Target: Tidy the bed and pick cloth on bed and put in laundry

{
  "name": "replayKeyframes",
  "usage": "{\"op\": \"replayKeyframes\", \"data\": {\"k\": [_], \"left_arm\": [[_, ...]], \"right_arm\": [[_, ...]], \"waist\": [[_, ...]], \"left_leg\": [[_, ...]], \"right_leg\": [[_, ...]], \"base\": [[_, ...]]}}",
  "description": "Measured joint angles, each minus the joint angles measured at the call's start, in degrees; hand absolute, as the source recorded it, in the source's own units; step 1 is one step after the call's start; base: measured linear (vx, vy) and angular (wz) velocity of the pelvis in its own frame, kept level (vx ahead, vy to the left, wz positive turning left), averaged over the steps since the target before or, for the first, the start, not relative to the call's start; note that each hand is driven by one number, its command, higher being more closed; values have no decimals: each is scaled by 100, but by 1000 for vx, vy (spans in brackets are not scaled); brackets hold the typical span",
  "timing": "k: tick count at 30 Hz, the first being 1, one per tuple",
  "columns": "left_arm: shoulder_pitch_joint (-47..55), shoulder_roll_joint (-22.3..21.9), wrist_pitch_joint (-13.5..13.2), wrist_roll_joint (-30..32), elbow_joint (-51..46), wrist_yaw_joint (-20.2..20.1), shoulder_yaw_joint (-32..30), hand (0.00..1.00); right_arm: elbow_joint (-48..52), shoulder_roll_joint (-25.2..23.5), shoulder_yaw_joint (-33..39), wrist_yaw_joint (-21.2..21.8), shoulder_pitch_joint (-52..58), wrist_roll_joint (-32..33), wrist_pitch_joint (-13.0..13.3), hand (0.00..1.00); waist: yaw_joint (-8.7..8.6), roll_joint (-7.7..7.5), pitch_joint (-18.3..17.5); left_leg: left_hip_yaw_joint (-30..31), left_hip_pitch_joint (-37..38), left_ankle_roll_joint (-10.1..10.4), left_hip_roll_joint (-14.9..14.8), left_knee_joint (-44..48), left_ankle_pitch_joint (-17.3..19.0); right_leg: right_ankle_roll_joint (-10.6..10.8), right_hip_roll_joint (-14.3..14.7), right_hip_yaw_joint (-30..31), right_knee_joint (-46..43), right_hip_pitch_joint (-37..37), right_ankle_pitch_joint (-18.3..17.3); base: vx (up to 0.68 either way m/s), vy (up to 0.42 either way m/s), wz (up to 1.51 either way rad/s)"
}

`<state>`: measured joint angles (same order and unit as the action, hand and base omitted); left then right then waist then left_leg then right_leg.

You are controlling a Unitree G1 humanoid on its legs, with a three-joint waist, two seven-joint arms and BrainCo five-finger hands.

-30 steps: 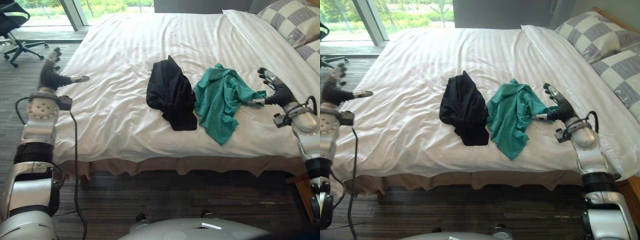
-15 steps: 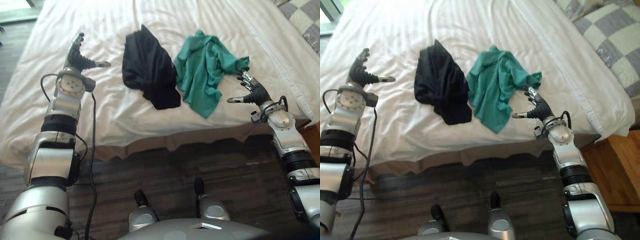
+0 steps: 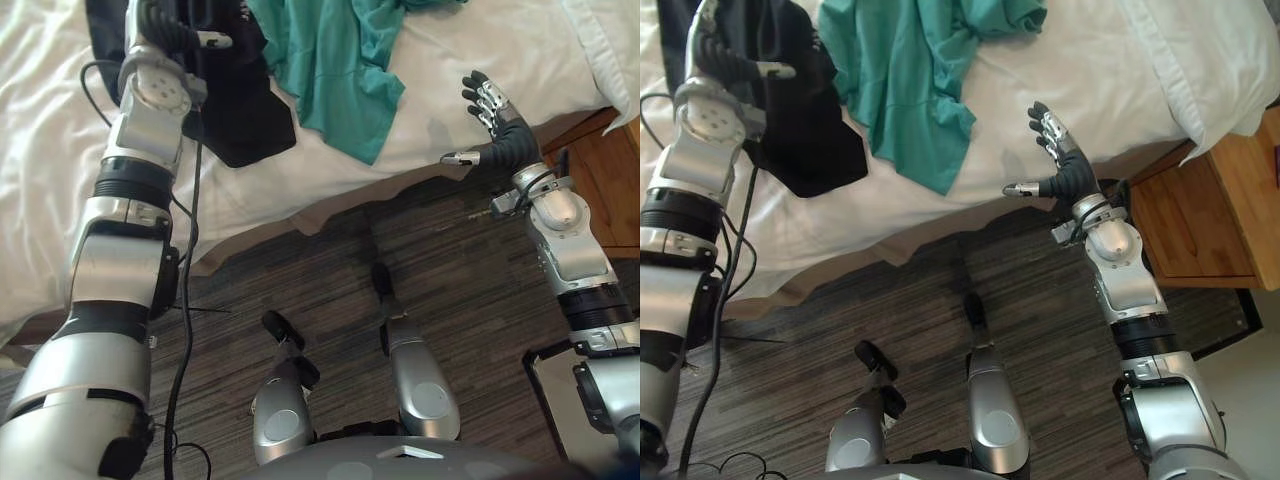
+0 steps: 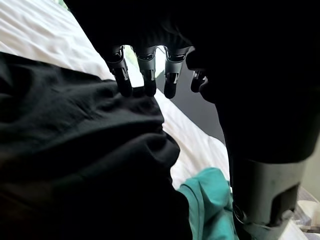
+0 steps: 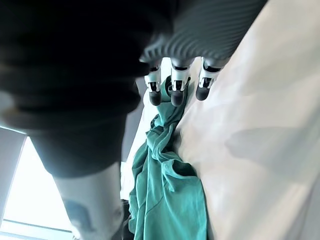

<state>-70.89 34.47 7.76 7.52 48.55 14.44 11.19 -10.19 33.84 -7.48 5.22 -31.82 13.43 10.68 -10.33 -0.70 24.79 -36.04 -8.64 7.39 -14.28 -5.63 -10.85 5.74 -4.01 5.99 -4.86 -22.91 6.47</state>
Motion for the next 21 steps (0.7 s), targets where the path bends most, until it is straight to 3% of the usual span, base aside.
{"op": "replayKeyframes", "data": {"k": [3,4,6,8,10,13,14,18,21], "left_arm": [[-193,-101,303,96,17,-79,97,0],[-236,-167,605,115,58,-282,115,0],[-234,-240,959,227,180,-629,135,0],[-217,-193,1389,827,99,-1037,189,0],[-148,-127,1638,1004,-6,-1389,120,0],[-26,-111,1665,988,-9,-1433,-55,0],[18,-103,1664,979,-9,-1430,-115,100],[211,-111,1660,959,-21,-1491,-722,100],[439,-47,1597,1241,-96,-1966,-1198,100]], "right_arm": [[279,-1,8,-68,8,102,11,0],[353,-3,9,-71,14,101,7,0],[445,-4,18,-67,43,101,-3,0],[737,-7,153,-41,78,94,-42,0],[890,-7,277,-1,90,83,-123,0],[1070,-7,375,38,238,32,-149,0],[1179,-6,488,47,357,19,-149,0],[1344,7,743,71,603,-32,-153,0],[1583,80,887,122,808,-32,-159,0]], "waist": [[-34,-14,7],[-48,-28,31],[-79,-42,43],[-114,-97,156],[-114,-59,182],[-144,-23,197],[-156,2,197],[-257,111,173],[-285,270,159]], "left_leg": [[-130,-232,23,30,2,21],[-165,-288,9,30,3,11],[-184,-343,5,31,31,9],[-217,-466,-12,-14,352,178],[-285,-511,-31,-36,561,283],[-290,-512,-39,-68,752,406],[-287,-537,-52,-63,806,438],[-292,-546,-140,39,802,497],[-284,-513,-160,87,788,509]], "right_leg": [[6,1,97,-337,-458,-147],[7,-1,126,-429,-580,-184],[10,2,140,-518,-677,-228],[-4,-2,189,-793,-854,-369],[1,-16,251,-987,-936,-484],[0,-28,252,-1207,-973,-636],[11,-47,253,-1316,-1027,-696],[57,-146,274,-1604,-1158,-881],[61,-206,275,-1763,-1177,-986]], "base": [[-13,-50,-9],[-4,-56,-9],[15,-52,-4],[29,-62,-6],[46,-71,-8],[30,-48,0],[9,-39,6],[17,-46,6],[55,-51,6]]}}
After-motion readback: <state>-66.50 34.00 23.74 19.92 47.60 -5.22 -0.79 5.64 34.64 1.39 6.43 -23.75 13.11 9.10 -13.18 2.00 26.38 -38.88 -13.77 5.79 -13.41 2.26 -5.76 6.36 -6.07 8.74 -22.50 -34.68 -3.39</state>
